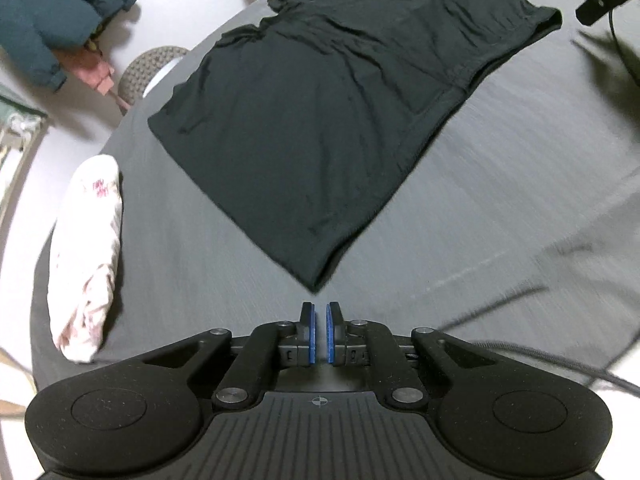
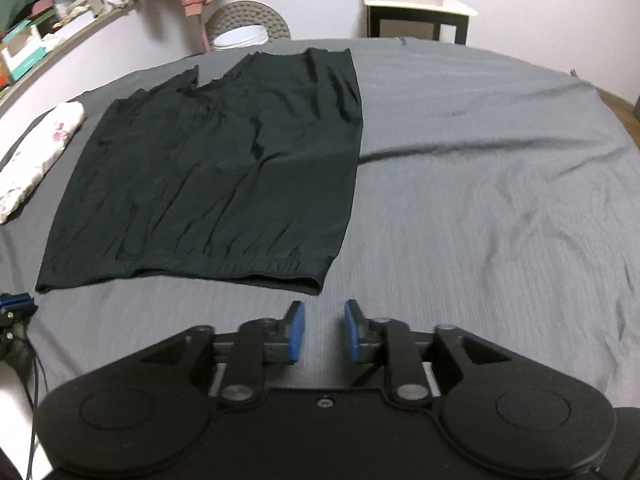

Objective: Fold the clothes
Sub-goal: 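Open both grippers and release the black garment on the bed, then grasp the black garment's edge with the left gripper and smooth it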

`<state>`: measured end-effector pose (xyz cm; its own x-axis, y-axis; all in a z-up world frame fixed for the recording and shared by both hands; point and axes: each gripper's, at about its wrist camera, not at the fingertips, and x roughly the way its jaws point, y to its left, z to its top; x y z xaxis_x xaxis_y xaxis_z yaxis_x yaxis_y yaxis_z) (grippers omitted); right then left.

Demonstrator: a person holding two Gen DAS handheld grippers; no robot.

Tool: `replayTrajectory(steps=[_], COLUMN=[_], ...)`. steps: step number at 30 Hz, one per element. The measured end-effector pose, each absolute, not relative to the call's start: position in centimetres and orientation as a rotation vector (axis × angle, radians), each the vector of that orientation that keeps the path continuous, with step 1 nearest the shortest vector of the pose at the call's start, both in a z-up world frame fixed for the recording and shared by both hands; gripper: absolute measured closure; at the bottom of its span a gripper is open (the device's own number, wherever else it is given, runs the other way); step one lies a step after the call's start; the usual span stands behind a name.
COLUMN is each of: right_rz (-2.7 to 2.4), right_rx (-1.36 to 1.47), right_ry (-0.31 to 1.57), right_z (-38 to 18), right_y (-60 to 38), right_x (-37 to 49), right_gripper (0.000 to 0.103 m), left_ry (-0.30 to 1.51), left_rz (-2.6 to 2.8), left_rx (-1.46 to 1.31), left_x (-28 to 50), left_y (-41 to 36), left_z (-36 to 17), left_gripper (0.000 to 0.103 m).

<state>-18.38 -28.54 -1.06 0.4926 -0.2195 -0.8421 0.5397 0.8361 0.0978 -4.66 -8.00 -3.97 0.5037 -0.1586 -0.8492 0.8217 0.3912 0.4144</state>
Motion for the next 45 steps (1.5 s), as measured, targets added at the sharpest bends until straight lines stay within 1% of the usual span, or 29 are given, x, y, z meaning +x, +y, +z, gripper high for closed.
replayTrajectory(steps=[2,5,6,7,8,10,11,12,18,20,21,23,24,25,26,28,30,31,33,35,38,39,42,45], right_rz=[-0.451,-0.388,-0.362,-0.337,-0.318,-0.271,-0.242,-0.216,-0.015,0.065,0.108,0.214,0.256,0.292,0.327,0.403,0.446,0.464,0.474,0.479,0.478,0.476,0.479,0.483], right_rx=[0.355,0.322,0.306,0.281,0.257,0.219,0.205,0.195,0.181,0.211,0.229,0.284,0.311,0.336,0.357,0.366,0.362,0.362,0.376,0.396,0.394,0.39,0.376,0.354], right_ry=[0.928,0.871,0.853,0.834,0.82,0.798,0.791,0.784,0.703,0.653,0.624,0.541,0.514,0.493,0.49,0.491,0.476,0.47,0.452,0.449,0.461,0.466,0.481,0.492], right_z=[-0.4,0.7,1.1,1.4,1.5,1.6,1.5,1.4,1.3,1.0,0.8,0.1,-0.4,-0.9,-1.4,-1.9,-1.9,-1.9,-1.9,-1.9,-1.9,-1.9,-2.1,-2.2], right_y=[-28.1,-27.3,-27.0,-26.6,-26.4,-26.1,-26.0,-25.9,-25.6,-25.8,-25.8,-26.2,-26.5,-26.7,-27.0,-27.3,-27.4,-27.6,-27.9,-28.2,-28.0,-28.0,-27.5,-27.1], right_x=[-18.7,-18.7,-18.4,-17.8,-17.1,-15.0,-13.7,-12.5,-4.1,-2.8,-2.5,-3.1,-3.5,-3.9,-4.1,-4.4,-4.7,-4.8,-5.2,-5.5,-5.7,-5.7,-5.7,-5.8], right_gripper=[0.069,0.065,0.064,0.061,0.059,0.059,0.059,0.059,0.059,0.058,0.058,0.058,0.058,0.058,0.058,0.058,0.056,0.054,0.049,0.049,0.049,0.048,0.048,0.048], left_ry=[0.84,0.858,0.86,0.859,0.843,0.809,0.775,0.743,0.71,0.712,0.729,0.762,0.778,0.794,0.811,0.843,0.878,0.893,0.92,0.92,0.925,0.925,0.91,0.883], left_rz=[-0.719,-0.705,-0.696,-0.686,-0.668,-0.63,-0.594,-0.564,-0.554,-0.574,-0.563,-0.541,-0.53,-0.519,-0.508,-0.486,-0.45,-0.44,-0.42,-0.42,-0.441,-0.441,-0.411,-0.36], left_rx=[0.931,0.803,0.749,0.695,0.645,0.546,0.498,0.455,0.166,0.068,0.062,0.051,0.046,0.04,0.034,0.023,0.038,0.038,0.035,0.008,-0.014,-0.015,-0.068,-0.118], left_x=[-4.6,-3.8,-3.4,-2.9,-2.3,-1.1,-0.4,0.4,8.5,12.1,13.9,17.5,19.3,21.1,22.9,26.4,29.1,29.8,31.0,31.5,31.7,31.5,31.5,31.8], left_y=[-7.2,-5.9,-5.4,-5.0,-4.6,-3.7,-3.3,-2.9,-2.8,-3.7,-4.7,-6.6,-7.6,-8.6,-9.5,-11.5,-13.1,-13.6,-14.6,-14.9,-15.4,-15.6,-15.3,-14.4], left_z=[-3.5,-2.4,-1.9,-1.5,-1.1,-0.3,0.2,0.6,2.3,2.9,2.6,2.0,1.6,1.3,1.0,0.4,-0.8,-1.6,-2.9,-3.9,-5.2,-5.6,-6.2,-6.3], left_gripper=[0.098,0.096,0.091,0.078,0.068,0.02,0.013,0.011,0.011,0.011,0.011,0.023,0.035,0.044,0.046,0.054,0.057,0.061,0.064,0.065,0.085,0.1,0.102,0.103])
